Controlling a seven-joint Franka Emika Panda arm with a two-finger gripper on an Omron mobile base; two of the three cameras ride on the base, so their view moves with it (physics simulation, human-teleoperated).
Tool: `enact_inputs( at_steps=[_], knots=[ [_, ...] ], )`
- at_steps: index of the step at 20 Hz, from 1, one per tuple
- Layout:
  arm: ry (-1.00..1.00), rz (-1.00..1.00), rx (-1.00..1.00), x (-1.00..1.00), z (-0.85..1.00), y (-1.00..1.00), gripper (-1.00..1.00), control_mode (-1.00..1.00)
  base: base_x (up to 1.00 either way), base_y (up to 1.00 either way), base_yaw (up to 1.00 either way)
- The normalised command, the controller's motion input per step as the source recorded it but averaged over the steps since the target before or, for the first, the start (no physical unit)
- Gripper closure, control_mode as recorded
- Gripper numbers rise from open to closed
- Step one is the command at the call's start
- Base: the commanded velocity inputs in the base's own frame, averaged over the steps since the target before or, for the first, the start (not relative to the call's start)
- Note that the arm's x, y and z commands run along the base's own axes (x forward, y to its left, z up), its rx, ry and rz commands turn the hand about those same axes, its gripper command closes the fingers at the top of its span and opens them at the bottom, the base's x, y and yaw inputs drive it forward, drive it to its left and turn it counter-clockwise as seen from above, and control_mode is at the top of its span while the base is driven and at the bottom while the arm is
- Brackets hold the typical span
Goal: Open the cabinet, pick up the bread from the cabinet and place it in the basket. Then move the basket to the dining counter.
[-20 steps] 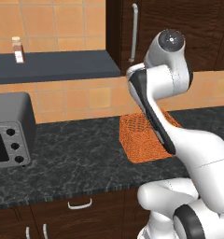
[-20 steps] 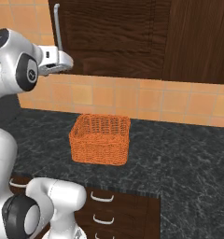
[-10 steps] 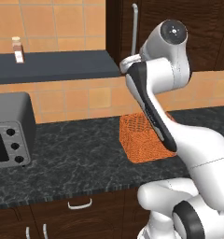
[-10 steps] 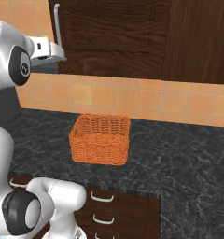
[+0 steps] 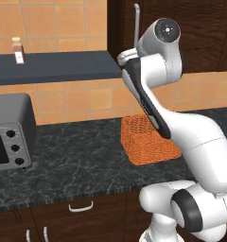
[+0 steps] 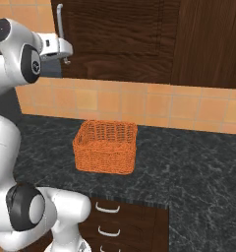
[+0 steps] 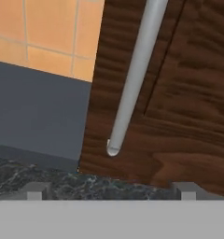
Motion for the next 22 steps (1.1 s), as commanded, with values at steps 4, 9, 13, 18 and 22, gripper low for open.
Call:
enact_inputs(
  at_steps=[4, 9, 13, 18, 22],
  knots=[
    [0.0, 0.0, 0.0, 0.77, 0.0, -0.01, -1.0, -1.0, 0.0, 0.0, 0.0],
    [0.0, 0.0, 0.0, 0.76, -0.04, 0.0, -1.0, -1.0, 0.0, 0.0, 0.0],
    [0.0, 0.0, 0.0, 0.61, -0.03, 0.0, 1.0, -1.0, 0.0, 0.0, 0.0],
    [0.0, 0.0, 0.0, 0.05, 0.0, 0.0, 1.0, -1.0, 0.0, 0.0, 0.0],
    [-0.13, 0.0, 0.0, -0.61, 0.0, -0.17, 1.0, -1.0, 0.0, 0.0, 0.0]
  ],
)
